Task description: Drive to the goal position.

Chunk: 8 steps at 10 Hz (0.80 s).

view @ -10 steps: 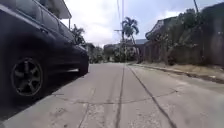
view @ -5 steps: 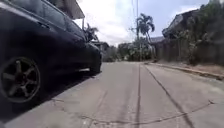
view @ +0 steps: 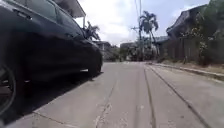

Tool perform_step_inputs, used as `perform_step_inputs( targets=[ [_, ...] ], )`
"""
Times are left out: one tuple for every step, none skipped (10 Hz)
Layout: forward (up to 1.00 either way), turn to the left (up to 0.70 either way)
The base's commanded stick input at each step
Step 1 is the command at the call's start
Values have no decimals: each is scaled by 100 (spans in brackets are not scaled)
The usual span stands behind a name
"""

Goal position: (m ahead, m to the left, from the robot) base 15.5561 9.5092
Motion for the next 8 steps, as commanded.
perform_step_inputs(
  targets=[
    [100, 0],
    [100, 0],
    [100, 0],
    [100, 0],
    [100, -5],
    [100, -17],
    [100, -30],
    [100, -29]
  ],
)
